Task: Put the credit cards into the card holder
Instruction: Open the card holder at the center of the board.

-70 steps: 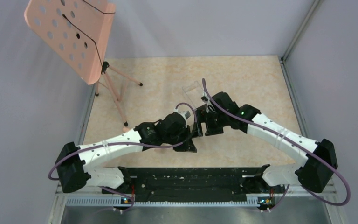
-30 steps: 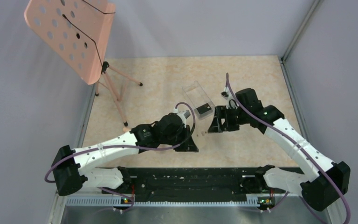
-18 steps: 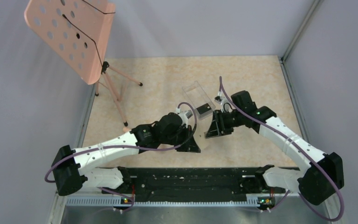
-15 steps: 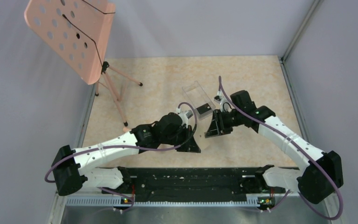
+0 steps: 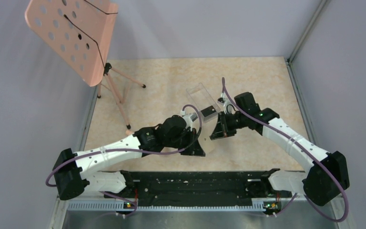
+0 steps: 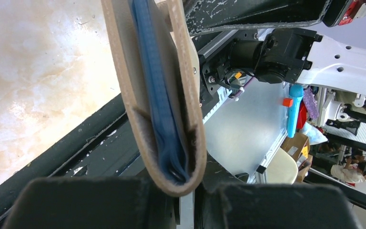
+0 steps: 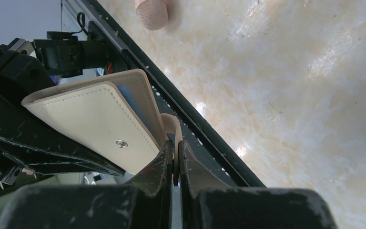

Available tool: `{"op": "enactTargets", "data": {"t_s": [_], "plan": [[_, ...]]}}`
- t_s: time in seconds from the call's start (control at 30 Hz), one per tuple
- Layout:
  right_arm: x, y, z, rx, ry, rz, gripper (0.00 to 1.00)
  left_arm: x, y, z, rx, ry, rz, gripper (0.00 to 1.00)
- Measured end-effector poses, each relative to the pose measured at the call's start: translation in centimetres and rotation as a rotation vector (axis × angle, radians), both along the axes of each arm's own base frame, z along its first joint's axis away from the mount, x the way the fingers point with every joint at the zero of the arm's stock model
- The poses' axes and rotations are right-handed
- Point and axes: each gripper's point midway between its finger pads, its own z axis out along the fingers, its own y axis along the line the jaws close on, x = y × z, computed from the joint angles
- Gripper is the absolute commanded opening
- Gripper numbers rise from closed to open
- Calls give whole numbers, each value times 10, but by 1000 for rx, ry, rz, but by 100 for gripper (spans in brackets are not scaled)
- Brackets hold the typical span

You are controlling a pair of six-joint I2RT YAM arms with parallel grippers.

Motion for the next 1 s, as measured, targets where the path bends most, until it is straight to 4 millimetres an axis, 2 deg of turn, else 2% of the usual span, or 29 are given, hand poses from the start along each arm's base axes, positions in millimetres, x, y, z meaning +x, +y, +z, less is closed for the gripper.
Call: {"op": "enactTargets", "data": {"t_s": [0.03,0.07,0.13,0.17,0.2,0.33,0.53,0.77,0.93,1.0], "plan": [[0,0,0,3,0,2,0,0,0,0,0,0,1,27],[0,1,1,5,0,4,0,0,0,0,0,-2,1,47],[-1,1,2,12,0,10,0,2,2,-2,5,-13,6,70],[-2,2,3,19,2,15,0,3,3,-2,6,-16,18,88],[-3,3,4,25,2,21,0,5,4,-1,11,-31,24,98],[-8,6,20,74,-15,54,0,16,16,6,25,-97,94,99],[-14,17,73,209,-116,153,0,38,44,14,86,-232,210,99],[-25,20,91,275,-126,232,0,56,76,36,140,-422,270,99],[-36,20,102,317,-117,290,0,53,90,66,70,-618,198,98],[-39,20,109,337,-120,315,0,50,93,73,34,-694,159,98]]}}
